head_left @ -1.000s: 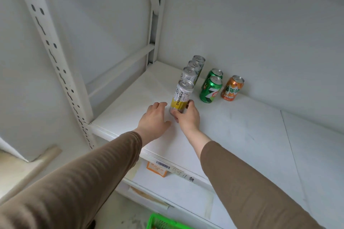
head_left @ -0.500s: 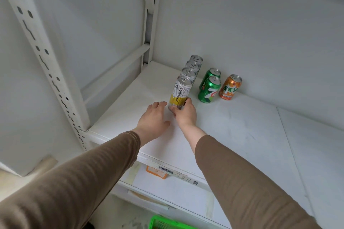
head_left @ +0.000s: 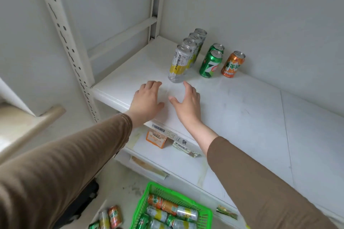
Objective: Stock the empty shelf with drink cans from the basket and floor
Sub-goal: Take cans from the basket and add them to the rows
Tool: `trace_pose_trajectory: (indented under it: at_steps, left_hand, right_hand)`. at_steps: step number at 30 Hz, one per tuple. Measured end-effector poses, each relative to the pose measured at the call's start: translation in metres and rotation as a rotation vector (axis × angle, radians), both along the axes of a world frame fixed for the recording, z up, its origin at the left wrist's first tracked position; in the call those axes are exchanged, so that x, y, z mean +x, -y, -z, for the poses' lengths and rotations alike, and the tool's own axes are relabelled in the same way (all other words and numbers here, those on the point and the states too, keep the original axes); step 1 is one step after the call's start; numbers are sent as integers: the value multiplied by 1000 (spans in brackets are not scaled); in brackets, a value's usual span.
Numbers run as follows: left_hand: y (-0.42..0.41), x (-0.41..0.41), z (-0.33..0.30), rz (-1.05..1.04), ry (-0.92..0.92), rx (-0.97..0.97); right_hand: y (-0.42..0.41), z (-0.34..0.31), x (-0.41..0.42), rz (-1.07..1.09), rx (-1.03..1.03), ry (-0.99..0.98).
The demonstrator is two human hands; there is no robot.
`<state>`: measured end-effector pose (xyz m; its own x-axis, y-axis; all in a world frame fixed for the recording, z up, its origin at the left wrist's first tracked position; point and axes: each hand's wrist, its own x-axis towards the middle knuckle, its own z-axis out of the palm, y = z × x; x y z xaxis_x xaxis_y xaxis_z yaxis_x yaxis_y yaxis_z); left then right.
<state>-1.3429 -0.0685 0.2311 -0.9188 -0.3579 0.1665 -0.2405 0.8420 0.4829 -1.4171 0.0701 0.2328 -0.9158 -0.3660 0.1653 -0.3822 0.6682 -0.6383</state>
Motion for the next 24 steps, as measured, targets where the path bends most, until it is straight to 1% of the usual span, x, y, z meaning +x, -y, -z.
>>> trace_pose_trajectory:
  at_steps: [3,7,10,13,15,17,19,24]
  left_hand:
    - [-31,36,10,-55,-64,-50]
    - [-84,91,35,-94,-127,-116]
    - [-122,129,66,-105,-129,-118]
    - [-155,166,111,-120,-55,-98]
    - [-172,189,146,-133,17,-62]
    - [-187,211,186,-149,89,-19]
    - [-199,230,229,-156,170,21]
    - [-228,269,347,-164,362,139]
  right_hand:
    - [-36,7,38,-136,90,-187]
    - [-90,31,84,-279,187,-358]
    - [-131,55,113,-378,216,-414]
    - [-165,95,135,-481,206,-435]
    - [-182,129,149,-544,199,-423]
    - [-197,171,163,-609,227,-367]
    - [-210,219,176,-637,279,-255]
    - [-237,355,199,-555,360,43]
